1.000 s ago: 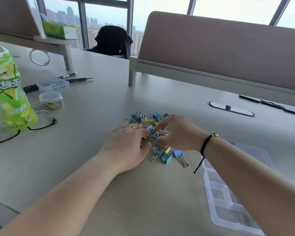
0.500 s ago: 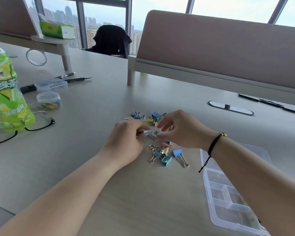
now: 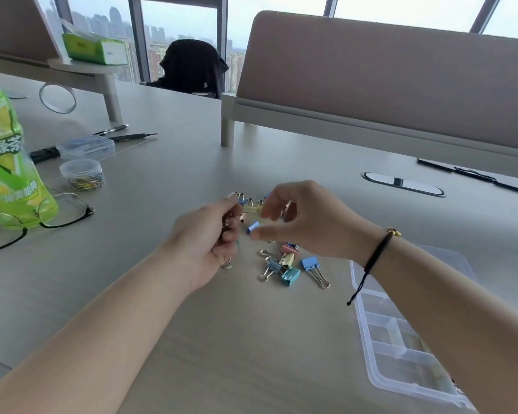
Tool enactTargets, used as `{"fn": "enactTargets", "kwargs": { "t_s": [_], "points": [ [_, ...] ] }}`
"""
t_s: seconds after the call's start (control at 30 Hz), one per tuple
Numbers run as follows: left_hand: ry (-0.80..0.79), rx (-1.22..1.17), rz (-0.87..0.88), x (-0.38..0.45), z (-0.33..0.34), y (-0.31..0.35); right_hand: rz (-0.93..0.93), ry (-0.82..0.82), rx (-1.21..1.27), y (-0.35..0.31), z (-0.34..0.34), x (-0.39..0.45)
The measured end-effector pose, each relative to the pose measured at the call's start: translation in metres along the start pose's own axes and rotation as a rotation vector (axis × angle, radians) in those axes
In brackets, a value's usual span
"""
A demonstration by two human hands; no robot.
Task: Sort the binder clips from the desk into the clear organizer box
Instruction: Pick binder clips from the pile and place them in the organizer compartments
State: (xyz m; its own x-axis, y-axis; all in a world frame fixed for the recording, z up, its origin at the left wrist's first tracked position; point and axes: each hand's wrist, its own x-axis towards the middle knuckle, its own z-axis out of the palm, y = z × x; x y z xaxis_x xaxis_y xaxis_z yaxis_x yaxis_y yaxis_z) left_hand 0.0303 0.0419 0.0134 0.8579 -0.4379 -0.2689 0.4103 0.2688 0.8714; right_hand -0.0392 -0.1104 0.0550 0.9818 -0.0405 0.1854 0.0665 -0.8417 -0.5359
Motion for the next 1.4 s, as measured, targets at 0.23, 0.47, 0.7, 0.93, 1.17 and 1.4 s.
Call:
{"fn": "enactTargets", "kwargs": {
  "t_s": [0.23, 0.47, 0.7, 0.93, 1.17, 1.4],
  "points": [
    [0.030, 0.220, 0.180, -0.007, 0.004, 0.001, -0.070, -0.386, -0.386, 0.002, 0.010, -0.011],
    [0.038, 0.229, 0.272, -0.004, 0.002, -0.002, -0.090, -0.393, -0.420, 0.007, 0.012, -0.009],
    [0.035, 0.127, 0.143, -0.002, 0.000, 0.000, -0.052, -0.085, -0.040, 0.003, 0.000, 0.000],
    [-0.158, -0.079, -0.046, -0.005, 0.001, 0.004, -0.092, -0.014, 0.028, -0.019, 0.000, 0.025],
    [0.036, 0.067, 0.038, 0.001, -0.003, 0.002, 0.086, -0.243, -0.342, -0.002, -0.020, 0.010],
    [0.077, 0.225, 0.223, -0.002, 0.000, -0.001, 0.150, -0.347, -0.333, 0.012, -0.010, -0.009]
  ]
}}
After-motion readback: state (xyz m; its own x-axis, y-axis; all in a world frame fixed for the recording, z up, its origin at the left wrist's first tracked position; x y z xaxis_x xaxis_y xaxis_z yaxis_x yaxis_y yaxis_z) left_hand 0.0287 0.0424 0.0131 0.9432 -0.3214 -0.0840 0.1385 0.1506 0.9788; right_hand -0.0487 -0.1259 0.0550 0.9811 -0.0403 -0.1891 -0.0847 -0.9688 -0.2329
